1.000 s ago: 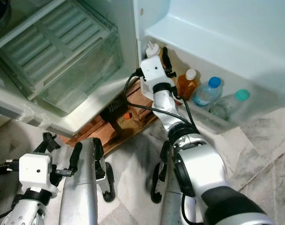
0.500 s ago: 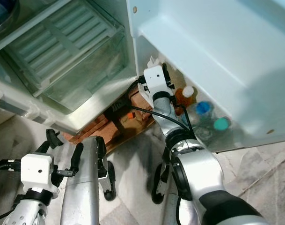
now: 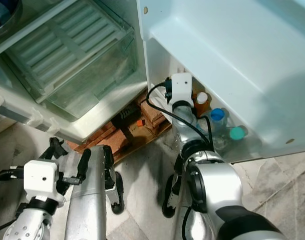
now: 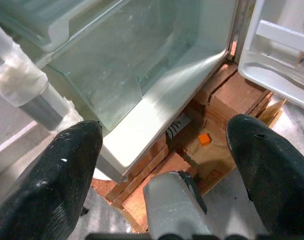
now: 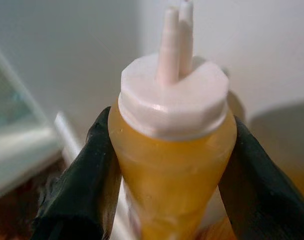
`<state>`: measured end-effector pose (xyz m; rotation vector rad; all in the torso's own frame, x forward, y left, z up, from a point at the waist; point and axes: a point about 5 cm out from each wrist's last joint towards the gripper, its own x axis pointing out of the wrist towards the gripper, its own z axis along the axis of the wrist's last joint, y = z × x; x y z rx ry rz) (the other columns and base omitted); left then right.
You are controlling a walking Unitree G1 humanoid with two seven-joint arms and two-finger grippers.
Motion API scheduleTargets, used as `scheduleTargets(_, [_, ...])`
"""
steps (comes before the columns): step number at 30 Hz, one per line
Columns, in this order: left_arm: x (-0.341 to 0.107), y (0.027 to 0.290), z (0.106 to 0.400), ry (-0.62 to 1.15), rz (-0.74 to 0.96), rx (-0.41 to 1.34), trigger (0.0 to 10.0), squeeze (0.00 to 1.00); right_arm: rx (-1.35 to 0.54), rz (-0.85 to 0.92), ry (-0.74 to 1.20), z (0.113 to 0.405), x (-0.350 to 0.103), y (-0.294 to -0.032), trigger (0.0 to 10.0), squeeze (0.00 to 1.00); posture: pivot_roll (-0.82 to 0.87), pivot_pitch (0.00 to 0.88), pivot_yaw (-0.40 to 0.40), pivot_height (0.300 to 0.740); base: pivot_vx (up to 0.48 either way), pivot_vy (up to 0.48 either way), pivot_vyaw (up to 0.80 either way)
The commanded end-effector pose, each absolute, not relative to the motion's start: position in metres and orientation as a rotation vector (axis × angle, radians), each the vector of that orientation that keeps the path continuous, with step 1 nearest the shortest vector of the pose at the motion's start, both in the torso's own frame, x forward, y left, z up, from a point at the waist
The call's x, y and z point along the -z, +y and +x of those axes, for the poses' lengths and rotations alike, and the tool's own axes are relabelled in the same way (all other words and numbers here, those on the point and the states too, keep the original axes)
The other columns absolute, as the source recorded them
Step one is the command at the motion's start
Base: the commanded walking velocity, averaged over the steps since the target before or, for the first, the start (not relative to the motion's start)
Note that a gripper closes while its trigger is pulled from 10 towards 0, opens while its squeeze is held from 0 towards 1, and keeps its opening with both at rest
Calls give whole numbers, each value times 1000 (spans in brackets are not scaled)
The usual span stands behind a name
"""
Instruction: Restocking fridge
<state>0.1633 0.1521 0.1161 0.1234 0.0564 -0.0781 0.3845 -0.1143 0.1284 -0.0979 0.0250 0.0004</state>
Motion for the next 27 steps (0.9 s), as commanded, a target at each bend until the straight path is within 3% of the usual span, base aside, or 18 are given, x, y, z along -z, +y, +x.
scheduleTargets(1, [-106,156,161,109,138,76,10000,0,-34,-92,85,378,-114,-104,10000,1000,379,389,60,559,0,0,0])
scheduleTargets(8, [-105,156,170,97,143,87,10000,0,-70,-127,12,382,-128,-96,10000,1000,361,366,59,559,0,0,0])
scheduleTargets(21, [-108,158,210,15,164,110,10000,0,-137,-163,-112,393,-162,-85,10000,1000,309,240,64,559,0,0,0])
scheduleTargets(27, [-109,159,230,-24,173,124,10000,0,-173,-190,-29,394,-156,-86,10000,1000,266,172,76,559,0,0,0])
